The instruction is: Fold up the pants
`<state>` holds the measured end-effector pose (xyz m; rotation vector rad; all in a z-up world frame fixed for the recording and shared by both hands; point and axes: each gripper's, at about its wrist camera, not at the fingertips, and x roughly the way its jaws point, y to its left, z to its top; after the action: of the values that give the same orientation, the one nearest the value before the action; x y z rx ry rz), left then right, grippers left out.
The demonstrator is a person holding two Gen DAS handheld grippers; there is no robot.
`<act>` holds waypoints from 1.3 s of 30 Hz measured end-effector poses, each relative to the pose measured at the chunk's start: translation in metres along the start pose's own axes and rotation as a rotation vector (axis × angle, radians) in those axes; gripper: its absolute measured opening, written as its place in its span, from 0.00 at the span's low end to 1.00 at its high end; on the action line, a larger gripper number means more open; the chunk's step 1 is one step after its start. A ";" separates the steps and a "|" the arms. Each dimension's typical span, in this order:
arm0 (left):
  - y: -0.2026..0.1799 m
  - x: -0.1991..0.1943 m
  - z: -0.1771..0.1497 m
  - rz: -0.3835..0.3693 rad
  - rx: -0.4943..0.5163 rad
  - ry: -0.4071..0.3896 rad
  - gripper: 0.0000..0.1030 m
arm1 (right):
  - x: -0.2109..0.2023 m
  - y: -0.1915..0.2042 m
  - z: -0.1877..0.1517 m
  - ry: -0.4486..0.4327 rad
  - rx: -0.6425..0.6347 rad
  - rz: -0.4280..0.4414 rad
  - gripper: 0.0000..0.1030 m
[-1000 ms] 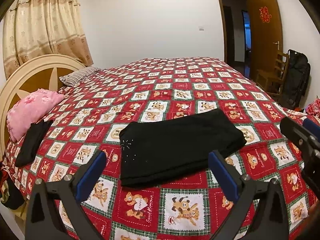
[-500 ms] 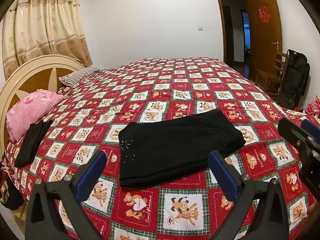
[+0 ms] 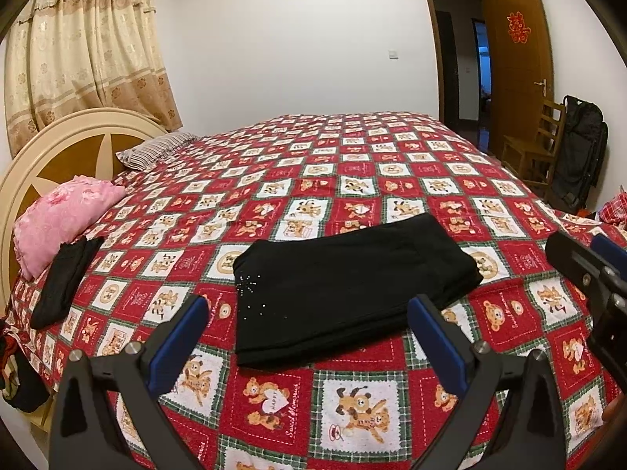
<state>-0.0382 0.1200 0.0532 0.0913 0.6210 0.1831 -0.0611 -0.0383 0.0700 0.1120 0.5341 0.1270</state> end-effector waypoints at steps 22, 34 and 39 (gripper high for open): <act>0.000 -0.001 0.005 0.013 0.009 -0.008 1.00 | -0.001 0.003 0.001 -0.007 0.012 -0.003 0.70; 0.003 0.003 0.005 -0.055 -0.035 0.028 1.00 | -0.002 0.001 0.000 -0.006 0.019 -0.007 0.70; -0.001 0.002 0.005 -0.059 -0.018 0.022 1.00 | -0.002 0.000 0.000 -0.008 0.023 -0.014 0.70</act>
<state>-0.0336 0.1192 0.0559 0.0533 0.6433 0.1328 -0.0626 -0.0391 0.0711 0.1308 0.5285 0.1071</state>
